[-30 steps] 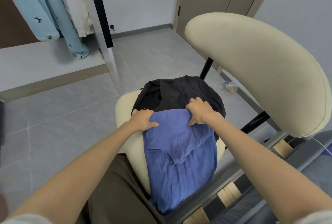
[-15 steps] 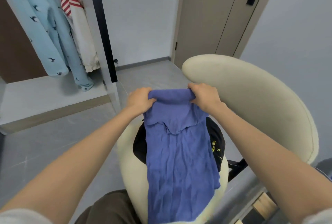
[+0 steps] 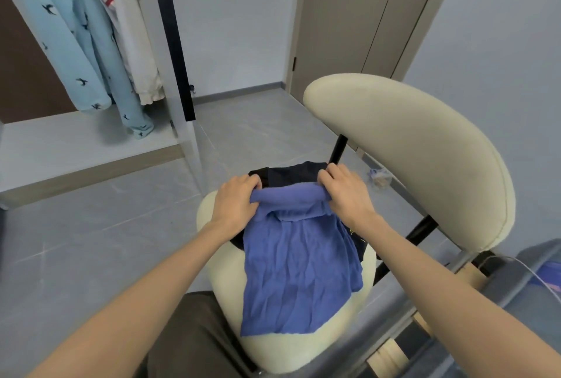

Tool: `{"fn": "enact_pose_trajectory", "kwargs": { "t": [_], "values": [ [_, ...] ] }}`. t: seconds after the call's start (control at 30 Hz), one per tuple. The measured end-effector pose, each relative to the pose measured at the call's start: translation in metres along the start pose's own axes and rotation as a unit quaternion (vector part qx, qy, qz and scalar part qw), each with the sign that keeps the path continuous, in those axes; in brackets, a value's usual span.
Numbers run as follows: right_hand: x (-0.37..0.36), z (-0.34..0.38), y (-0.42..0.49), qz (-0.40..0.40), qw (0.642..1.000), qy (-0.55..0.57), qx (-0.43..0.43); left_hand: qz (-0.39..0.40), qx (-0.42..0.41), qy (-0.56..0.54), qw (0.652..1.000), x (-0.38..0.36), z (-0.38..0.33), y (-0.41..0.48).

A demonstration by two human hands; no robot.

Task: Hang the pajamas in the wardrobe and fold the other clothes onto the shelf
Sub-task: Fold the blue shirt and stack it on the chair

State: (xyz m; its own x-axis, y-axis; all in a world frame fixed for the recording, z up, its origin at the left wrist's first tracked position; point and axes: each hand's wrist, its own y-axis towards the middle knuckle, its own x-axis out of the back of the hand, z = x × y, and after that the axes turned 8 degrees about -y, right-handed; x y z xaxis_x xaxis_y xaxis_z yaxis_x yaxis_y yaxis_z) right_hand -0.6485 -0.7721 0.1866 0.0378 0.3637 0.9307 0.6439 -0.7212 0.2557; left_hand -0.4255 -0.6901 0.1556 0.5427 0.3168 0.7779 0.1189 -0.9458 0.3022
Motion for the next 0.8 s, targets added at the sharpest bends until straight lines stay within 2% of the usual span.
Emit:
{"fn": "enact_pose_trajectory", "kwargs": {
  "t": [0.17, 0.33, 0.37, 0.43, 0.5, 0.6, 0.7, 0.8],
  "values": [
    [-0.020, 0.009, -0.044, 0.061, 0.998, -0.005, 0.029, 0.084, 0.011, 0.045, 0.995, -0.025, 0.000, -0.033],
    [-0.039, 0.007, -0.079, 0.174, 0.982, 0.041, 0.057, 0.213, 0.080, 0.045, 0.973, -0.045, 0.003, -0.060],
    [-0.042, 0.005, -0.083, 0.210, 0.974, 0.076, 0.041, 0.224, 0.106, 0.037, 0.968, -0.047, 0.003, -0.063],
    [-0.044, 0.003, -0.087, 0.256, 0.945, 0.199, -0.048, 0.213, 0.174, -0.009, 0.961, -0.050, 0.004, -0.068],
    [-0.047, 0.004, -0.088, 0.215, 0.905, 0.322, -0.176, 0.183, 0.261, -0.070, 0.945, -0.051, 0.005, -0.070],
    [-0.047, 0.006, -0.083, 0.145, 0.833, 0.420, -0.330, 0.133, 0.383, -0.258, 0.877, -0.051, 0.002, -0.068],
    [-0.049, 0.009, -0.077, 0.192, 0.752, 0.482, -0.407, 0.065, 0.454, -0.399, 0.794, -0.049, -0.005, -0.065],
    [-0.052, 0.010, -0.070, 0.234, 0.704, 0.498, -0.449, 0.050, 0.512, -0.454, 0.728, -0.049, -0.009, -0.060]
  ]
}}
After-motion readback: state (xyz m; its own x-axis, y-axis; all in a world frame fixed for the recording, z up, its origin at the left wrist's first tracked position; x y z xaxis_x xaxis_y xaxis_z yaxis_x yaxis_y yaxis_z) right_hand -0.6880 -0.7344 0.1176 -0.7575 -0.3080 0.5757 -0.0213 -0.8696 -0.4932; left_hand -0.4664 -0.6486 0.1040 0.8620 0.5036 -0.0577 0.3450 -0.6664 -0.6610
